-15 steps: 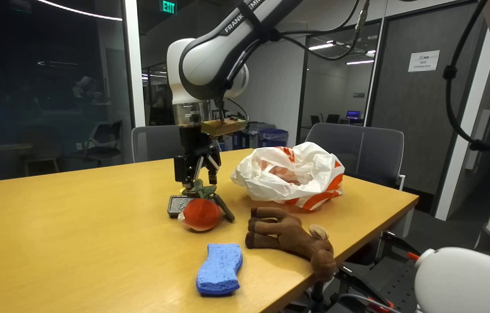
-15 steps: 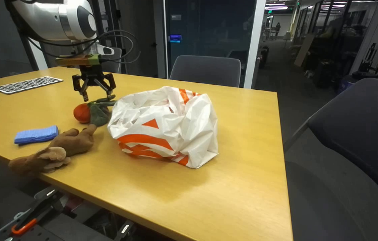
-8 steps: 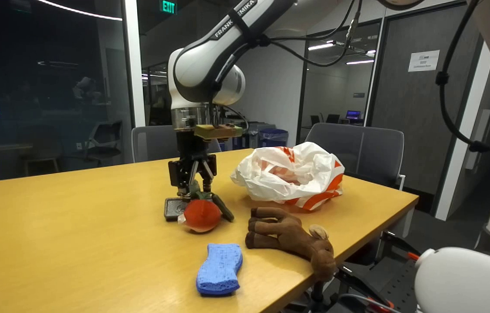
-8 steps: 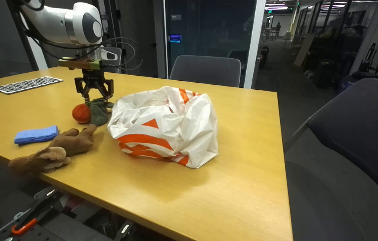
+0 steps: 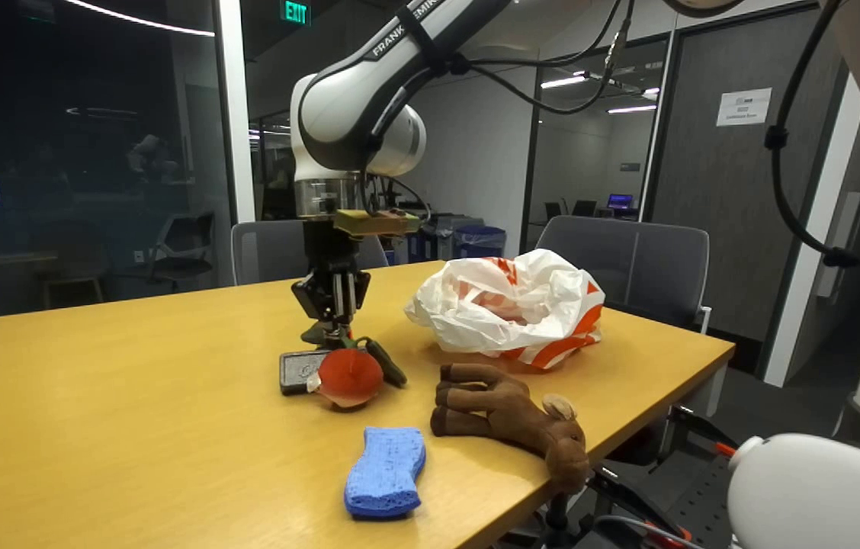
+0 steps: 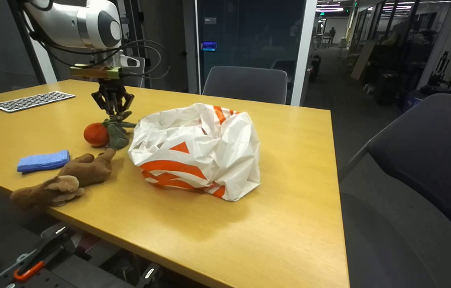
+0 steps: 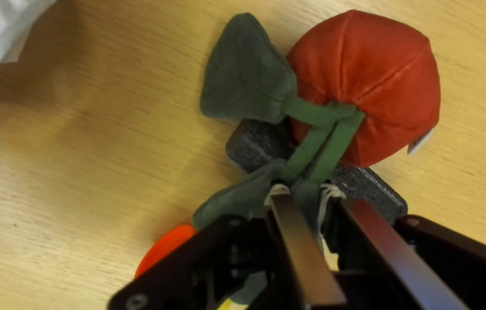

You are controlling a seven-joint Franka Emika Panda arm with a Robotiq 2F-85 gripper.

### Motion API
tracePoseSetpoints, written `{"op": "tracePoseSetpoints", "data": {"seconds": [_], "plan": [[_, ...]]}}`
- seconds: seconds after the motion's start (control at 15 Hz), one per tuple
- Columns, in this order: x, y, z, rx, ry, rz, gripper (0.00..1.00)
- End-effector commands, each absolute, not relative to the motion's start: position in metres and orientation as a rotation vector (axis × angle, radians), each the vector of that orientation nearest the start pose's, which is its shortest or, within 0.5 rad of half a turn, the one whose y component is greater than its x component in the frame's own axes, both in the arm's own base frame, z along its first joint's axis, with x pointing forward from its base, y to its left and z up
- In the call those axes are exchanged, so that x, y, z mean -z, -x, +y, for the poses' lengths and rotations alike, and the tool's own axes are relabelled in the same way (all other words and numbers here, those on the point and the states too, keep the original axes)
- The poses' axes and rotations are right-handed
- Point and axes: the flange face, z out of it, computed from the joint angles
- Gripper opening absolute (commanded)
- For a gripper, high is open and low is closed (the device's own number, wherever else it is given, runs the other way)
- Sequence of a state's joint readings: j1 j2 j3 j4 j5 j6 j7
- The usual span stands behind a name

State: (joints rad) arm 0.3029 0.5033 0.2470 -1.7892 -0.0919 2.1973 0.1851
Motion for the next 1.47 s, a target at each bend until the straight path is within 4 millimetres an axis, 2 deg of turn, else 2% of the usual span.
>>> {"op": "tracePoseSetpoints", "data": {"seconds": [0.0,0.2,0.33,0.73,0.87,1.0,1.2,1.4], "plan": [[-0.277,-0.565,0.327,-0.12,3.064,-0.626,0.0],[-0.29,-0.562,0.328,-0.106,3.075,-0.637,0.02],[-0.318,-0.554,0.328,-0.075,3.062,-0.654,0.02],[-0.442,-0.51,0.312,0.173,3.281,-0.612,0.02],[-0.484,-0.491,0.298,0.277,3.368,-0.549,0.02],[-0.52,-0.475,0.276,0.377,3.451,-0.465,0.02],[-0.535,-0.478,0.249,0.508,3.582,-0.335,0.02],[-0.525,-0.488,0.221,0.567,3.736,-0.212,0.02]]}}
